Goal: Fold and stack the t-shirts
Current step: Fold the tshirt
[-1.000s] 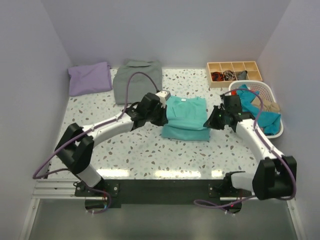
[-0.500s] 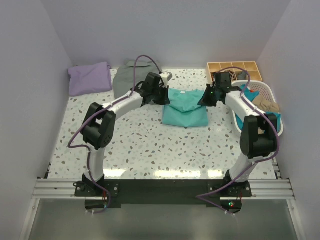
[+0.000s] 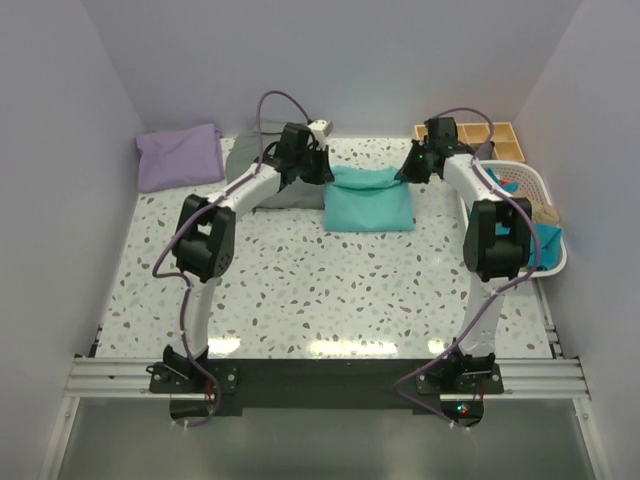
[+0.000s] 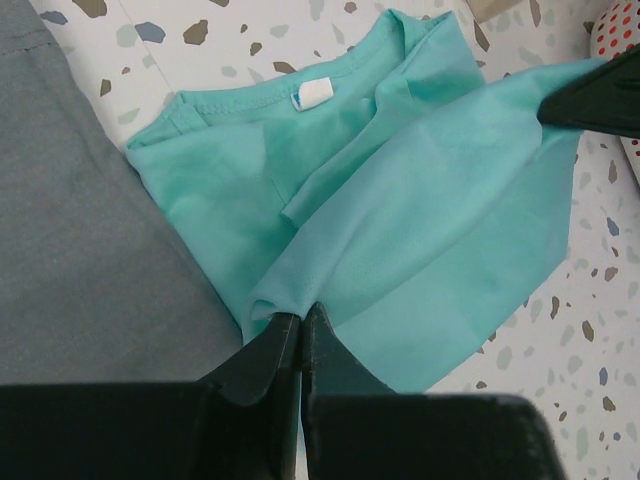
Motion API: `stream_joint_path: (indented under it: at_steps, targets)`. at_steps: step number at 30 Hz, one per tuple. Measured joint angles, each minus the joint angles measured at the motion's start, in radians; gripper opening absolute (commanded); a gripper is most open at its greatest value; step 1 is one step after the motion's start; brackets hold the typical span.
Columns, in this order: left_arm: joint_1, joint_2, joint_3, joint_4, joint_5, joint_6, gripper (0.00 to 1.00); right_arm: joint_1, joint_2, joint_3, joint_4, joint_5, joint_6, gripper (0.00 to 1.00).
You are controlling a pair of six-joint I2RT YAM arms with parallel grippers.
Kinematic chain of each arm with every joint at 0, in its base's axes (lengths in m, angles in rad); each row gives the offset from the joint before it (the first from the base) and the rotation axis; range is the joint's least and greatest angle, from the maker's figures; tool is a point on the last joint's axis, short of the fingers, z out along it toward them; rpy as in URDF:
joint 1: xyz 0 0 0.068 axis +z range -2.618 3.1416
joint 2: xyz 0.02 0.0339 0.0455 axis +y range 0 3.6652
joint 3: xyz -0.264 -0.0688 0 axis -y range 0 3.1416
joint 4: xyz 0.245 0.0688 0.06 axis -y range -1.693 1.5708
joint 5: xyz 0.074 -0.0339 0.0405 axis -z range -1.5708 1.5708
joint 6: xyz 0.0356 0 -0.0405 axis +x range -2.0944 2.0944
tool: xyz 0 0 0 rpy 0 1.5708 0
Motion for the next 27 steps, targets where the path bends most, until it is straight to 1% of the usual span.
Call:
stream_joint_path:
  at_steps: [1, 3, 4, 7, 8, 9, 10, 15, 19, 23, 27]
  targets:
    - [0.004, 0.014, 0.016, 0.001, 0.006, 0.000, 0.12, -0.004, 0.025, 0.032, -0.002, 0.000, 0.000, 0.20]
    - [0.014, 0.058, 0.065, 0.003, 0.023, -0.001, 0.35, -0.010, 0.074, 0.084, 0.003, -0.002, 0.002, 0.45]
    - [0.018, 0.074, 0.079, 0.011, 0.030, 0.001, 0.54, -0.011, 0.094, 0.100, 0.006, -0.003, 0.008, 0.56]
    - [0.035, 0.119, 0.100, 0.028, 0.052, -0.004, 0.67, -0.016, 0.153, 0.136, 0.040, -0.013, 0.004, 0.63]
    - [0.042, 0.130, 0.101, 0.035, 0.052, -0.006, 0.71, -0.016, 0.167, 0.142, 0.047, -0.013, 0.002, 0.63]
    - [0.048, 0.138, 0.101, 0.040, 0.050, -0.006, 0.83, -0.017, 0.178, 0.143, 0.060, -0.012, 0.000, 0.63]
    - [0.053, 0.141, 0.101, 0.046, 0.045, -0.005, 0.86, -0.017, 0.180, 0.143, 0.064, -0.011, -0.002, 0.64]
    - [0.074, 0.105, 0.056, 0.111, -0.019, -0.007, 0.88, -0.017, 0.140, 0.105, 0.120, -0.001, -0.040, 0.66]
    - [0.087, 0.008, -0.010, 0.134, -0.046, -0.002, 0.86, -0.017, 0.048, 0.056, 0.128, -0.003, -0.080, 0.66]
    - [0.088, -0.075, -0.036, 0.153, 0.019, 0.001, 0.81, -0.017, -0.015, 0.068, 0.121, -0.039, -0.096, 0.64]
    - [0.065, -0.092, -0.034, 0.166, 0.128, 0.004, 0.79, -0.015, -0.011, 0.106, 0.109, -0.092, -0.095, 0.61]
